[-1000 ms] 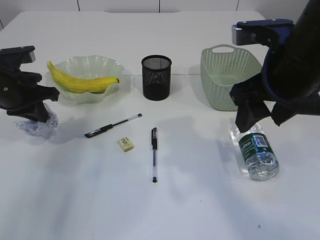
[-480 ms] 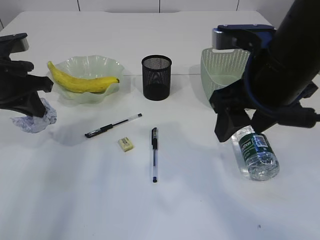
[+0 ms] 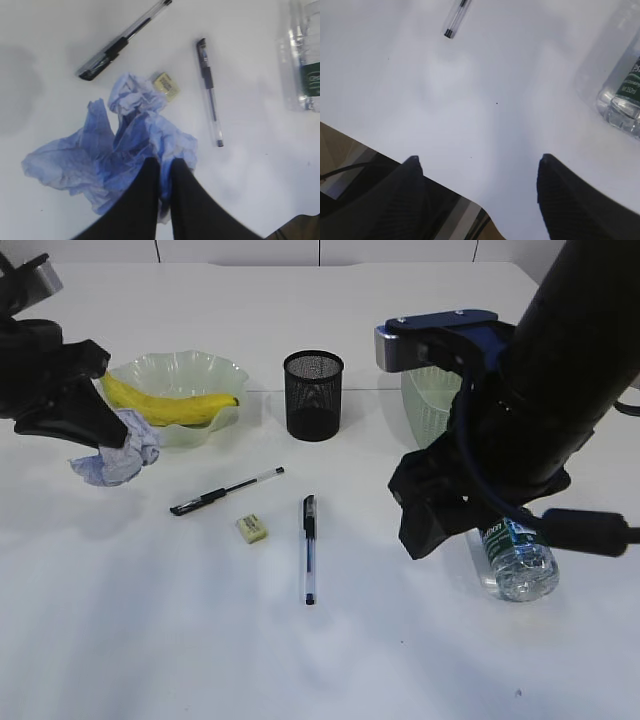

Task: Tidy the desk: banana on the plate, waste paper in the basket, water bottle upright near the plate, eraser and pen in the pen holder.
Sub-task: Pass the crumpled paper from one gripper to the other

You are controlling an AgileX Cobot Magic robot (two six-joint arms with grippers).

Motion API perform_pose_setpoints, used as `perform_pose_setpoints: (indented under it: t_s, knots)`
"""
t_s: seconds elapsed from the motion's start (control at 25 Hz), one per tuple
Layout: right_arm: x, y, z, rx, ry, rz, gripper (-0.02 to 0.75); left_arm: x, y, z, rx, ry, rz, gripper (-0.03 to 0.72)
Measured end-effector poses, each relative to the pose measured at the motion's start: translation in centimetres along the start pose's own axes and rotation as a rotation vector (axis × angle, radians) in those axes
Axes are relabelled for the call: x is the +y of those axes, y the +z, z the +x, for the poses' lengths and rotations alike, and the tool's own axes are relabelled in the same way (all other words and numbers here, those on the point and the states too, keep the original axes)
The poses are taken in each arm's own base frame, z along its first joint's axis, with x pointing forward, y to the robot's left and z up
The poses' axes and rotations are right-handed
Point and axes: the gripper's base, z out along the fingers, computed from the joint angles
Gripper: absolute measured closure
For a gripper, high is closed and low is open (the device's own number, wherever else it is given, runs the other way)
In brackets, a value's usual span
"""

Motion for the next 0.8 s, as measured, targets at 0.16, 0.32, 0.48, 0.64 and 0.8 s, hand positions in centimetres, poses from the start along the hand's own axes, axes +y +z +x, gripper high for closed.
perform_pose_setpoints:
  t_s: [0.16,0.32,0.48,0.64,0.8]
  knots:
    - [-0.1,0.2,1.4,-0.005,-0.047,-0.009,0.214,-1.1,-0.7,0.0,-0.028,0.014,0.054,0.670]
    - [-0.3,-0.4,3.8,-0.074,-0.072,-0.015,0.214,-3.8,0.1,0.8,0.005,0.093,0.087,0.670]
    - [-0.3,-1.6,5.0,-0.192,-0.089,-0.016,0.214,-7.4,1.4,2.0,0.022,0.194,0.130,0.670]
    - [0.0,-2.2,4.7,-0.279,-0.071,-0.052,0.214,-9.7,2.1,3.0,0.035,0.256,0.159,0.670]
    - [0.6,-2.4,4.0,-0.355,-0.015,-0.128,0.215,-10.2,1.9,3.2,0.027,0.279,0.159,0.670]
